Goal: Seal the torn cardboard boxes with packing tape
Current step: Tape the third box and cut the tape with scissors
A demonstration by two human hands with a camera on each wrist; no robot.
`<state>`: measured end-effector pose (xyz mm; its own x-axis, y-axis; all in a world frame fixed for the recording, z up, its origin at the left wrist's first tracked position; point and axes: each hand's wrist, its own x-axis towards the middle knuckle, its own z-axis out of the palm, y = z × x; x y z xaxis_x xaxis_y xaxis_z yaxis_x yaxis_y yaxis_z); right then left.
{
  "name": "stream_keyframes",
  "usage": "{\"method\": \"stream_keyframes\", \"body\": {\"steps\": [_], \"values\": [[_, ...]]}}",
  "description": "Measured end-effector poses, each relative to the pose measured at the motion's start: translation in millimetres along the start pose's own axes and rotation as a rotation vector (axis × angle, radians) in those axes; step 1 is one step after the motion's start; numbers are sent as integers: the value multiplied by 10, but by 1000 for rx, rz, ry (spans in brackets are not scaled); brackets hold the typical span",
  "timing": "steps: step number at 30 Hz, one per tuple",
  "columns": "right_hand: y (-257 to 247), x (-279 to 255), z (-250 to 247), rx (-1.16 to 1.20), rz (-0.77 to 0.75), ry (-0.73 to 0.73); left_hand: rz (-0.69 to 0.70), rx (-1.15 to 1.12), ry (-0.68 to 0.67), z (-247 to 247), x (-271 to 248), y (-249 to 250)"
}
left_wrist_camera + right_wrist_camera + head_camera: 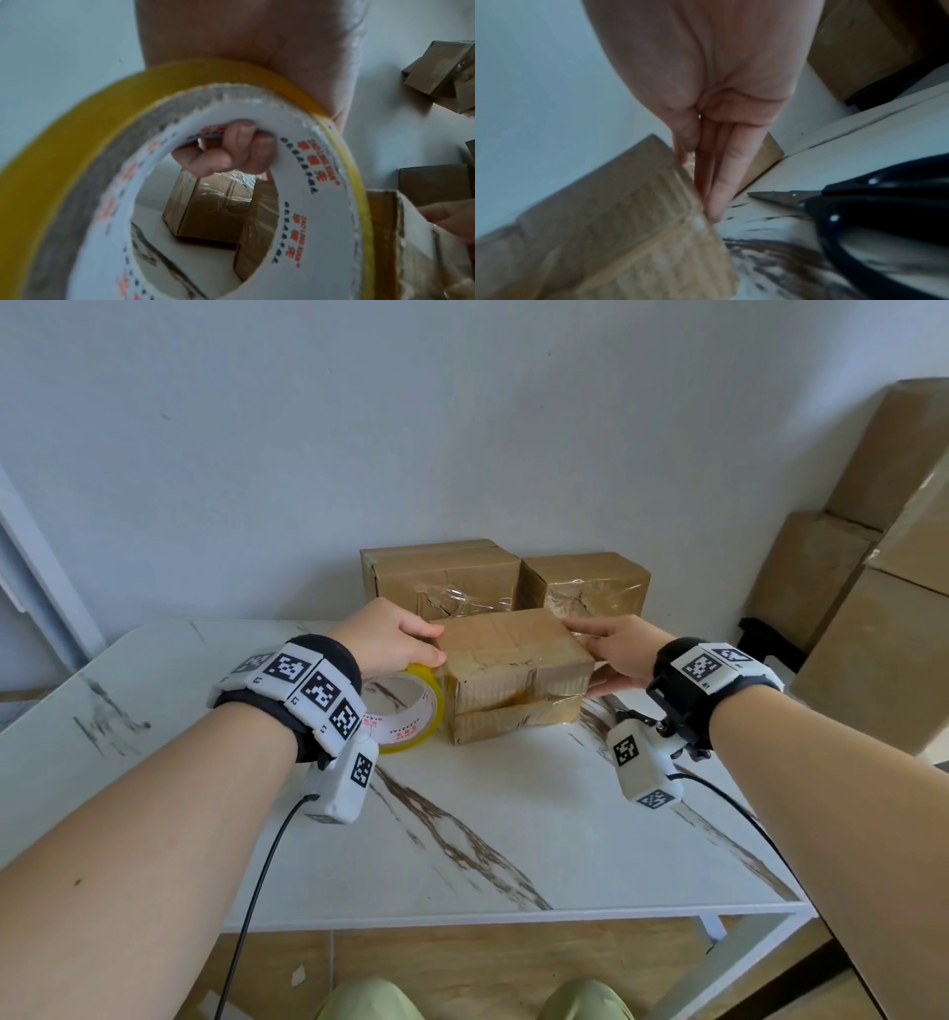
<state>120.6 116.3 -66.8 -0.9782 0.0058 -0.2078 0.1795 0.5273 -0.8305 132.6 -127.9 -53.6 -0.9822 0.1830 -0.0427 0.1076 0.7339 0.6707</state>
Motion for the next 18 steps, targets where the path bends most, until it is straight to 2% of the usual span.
{"method": "stream_keyframes", "body": {"steps": [3,7,8,11,14,18], "values": [[-50,-84,5,-75,-41,3,-1,24,-7,-9,11,17],[-171,-100,165,-668,-201,-175,-27,49,-1,-24,18,47],[-163,-74,212,-745,-205,-163,-26,51,0,-20,23,50],[-129,-2,308,-788,-234,-3,-26,44,5,-6,28,39],[-123,8,294,-847,-250,55,-28,19,9,1,40,37],[-93,7,220,-754,-227,106,-24,27,11,10,57,41]]}}
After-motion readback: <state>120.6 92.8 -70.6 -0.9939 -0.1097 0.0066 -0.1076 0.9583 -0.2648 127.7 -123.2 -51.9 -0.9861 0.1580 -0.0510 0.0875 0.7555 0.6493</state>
